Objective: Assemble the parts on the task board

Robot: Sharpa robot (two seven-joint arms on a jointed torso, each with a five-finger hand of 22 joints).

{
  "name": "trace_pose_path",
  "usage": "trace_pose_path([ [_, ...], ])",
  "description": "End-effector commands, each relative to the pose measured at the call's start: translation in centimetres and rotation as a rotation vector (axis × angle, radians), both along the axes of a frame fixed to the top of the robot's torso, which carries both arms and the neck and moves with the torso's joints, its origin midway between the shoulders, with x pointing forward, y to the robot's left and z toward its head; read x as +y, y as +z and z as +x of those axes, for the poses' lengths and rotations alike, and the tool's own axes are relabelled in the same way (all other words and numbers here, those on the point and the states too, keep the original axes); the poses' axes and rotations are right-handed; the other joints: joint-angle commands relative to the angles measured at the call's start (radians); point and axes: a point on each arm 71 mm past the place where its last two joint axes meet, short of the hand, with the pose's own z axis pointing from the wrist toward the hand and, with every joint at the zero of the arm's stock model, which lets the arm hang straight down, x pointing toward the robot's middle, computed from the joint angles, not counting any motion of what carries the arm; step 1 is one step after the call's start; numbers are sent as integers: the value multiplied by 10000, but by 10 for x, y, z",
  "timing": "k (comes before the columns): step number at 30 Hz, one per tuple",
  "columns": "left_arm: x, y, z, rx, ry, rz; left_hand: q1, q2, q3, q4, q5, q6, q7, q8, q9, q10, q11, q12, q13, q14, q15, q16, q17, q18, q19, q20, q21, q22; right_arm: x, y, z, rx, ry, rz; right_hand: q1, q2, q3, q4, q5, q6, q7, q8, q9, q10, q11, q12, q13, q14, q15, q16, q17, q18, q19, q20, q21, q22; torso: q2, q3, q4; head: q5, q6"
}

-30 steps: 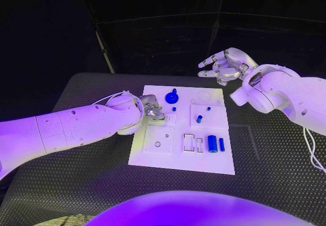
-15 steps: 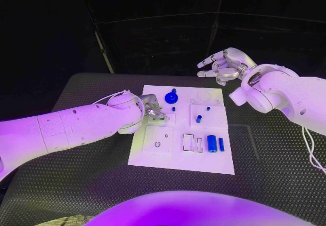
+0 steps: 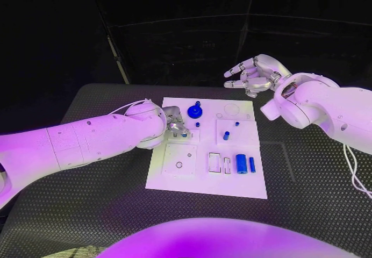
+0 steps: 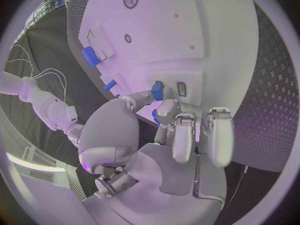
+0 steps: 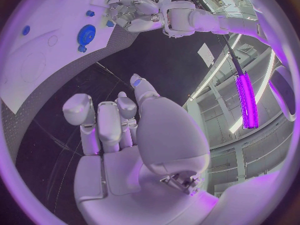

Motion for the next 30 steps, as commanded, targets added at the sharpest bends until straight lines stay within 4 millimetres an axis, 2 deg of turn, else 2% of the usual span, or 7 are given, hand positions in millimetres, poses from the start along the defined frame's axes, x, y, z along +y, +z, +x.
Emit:
trace_pose_path([
  [1, 0, -10, -4, 790, -118, 366, 18, 166, 1311, -1376, 10, 10, -61, 33, 6, 97, 6, 29, 8, 1031, -88, 31, 2634, -143, 611, -62, 63, 1767, 2, 1, 0, -33, 126, 3, -18, 101, 39, -21, 36, -61, 18, 62, -17, -57, -28, -27, -14, 90, -49, -43, -16, 155, 32, -21, -52, -17, 2, 5, 13, -4, 2],
  [13, -1, -10, -2, 775, -35, 331, -116, 427, 737, -1174, -14, 126, -142, 63, 11, 203, -43, 156, 130, 1031, -126, 31, 2634, -151, 630, -94, 80, 1803, 2, 1, 0, -27, 129, 0, -21, 101, 47, -23, 63, -61, 19, 67, -17, -62, -28, -32, -23, 91, -49, -45, -12, 155, 33, -21, -55, -19, -9, -4, 19, -24, 2],
  [18, 0, -10, -1, 738, 24, 316, -351, 421, -532, -827, -111, 309, -257, 60, -27, 295, -122, 327, 293, 1031, -195, 31, 2634, -156, 641, -140, 81, 1819, 1, 1, 0, -28, 125, -1, -21, 101, 47, -23, 63, -61, 19, 67, -17, -62, -28, -32, -23, 91, -49, -45, -12, 155, 33, -21, -55, -19, -4, -6, 25, -37, 2],
  [19, 0, -10, -1, 730, 37, 313, -321, 454, -733, -791, -334, 321, -266, 38, -46, 289, -134, 339, 307, 1031, -204, 31, 2634, -155, 641, -154, 79, 1819, 1, 1, 0, -29, 124, -1, -21, 101, 47, -23, 63, -61, 19, 67, -17, -62, -28, -32, -23, 91, -49, -45, -12, 155, 33, -21, -55, -19, -3, -7, 23, -35, 2],
  [21, 1, -10, -1, 719, 60, 311, -156, 550, -979, -770, -1375, 330, -282, -38, -105, 263, -152, 353, 325, 1031, -223, 31, 2634, -157, 646, -179, 80, 1827, 1, 1, 0, -29, 122, -2, -21, 101, 47, -23, 63, -61, 19, 67, -17, -62, -28, -32, -23, 91, -49, -45, -12, 155, 33, -21, -55, -19, -4, -7, 23, -32, 2],
  [24, 2, -10, -1, 705, 93, 310, -165, 521, -1170, -693, -1603, 376, -272, -68, -141, 260, -143, 374, 347, 1031, -217, 31, 2634, -161, 658, -185, 93, 1847, 1, 1, 0, -31, 117, -2, -21, 101, 47, -23, 63, -61, 19, 67, -17, -62, -28, -32, -23, 91, -49, -45, -12, 155, 33, -21, -55, -19, -5, -13, 24, -33, 2],
  [30, 3, -10, -1, 681, 157, 311, -381, 405, -1831, -360, -1702, 533, -289, -49, -170, 322, -155, 498, 462, 1031, -224, 31, 2634, -177, 693, -186, 136, 1910, 1, 1, 0, -36, 113, -1, -21, 101, 47, -23, 63, -61, 19, 67, -17, -62, -28, -32, -23, 91, -49, -45, -12, 155, 33, -21, -55, -19, -6, -12, 26, -24, 2],
])
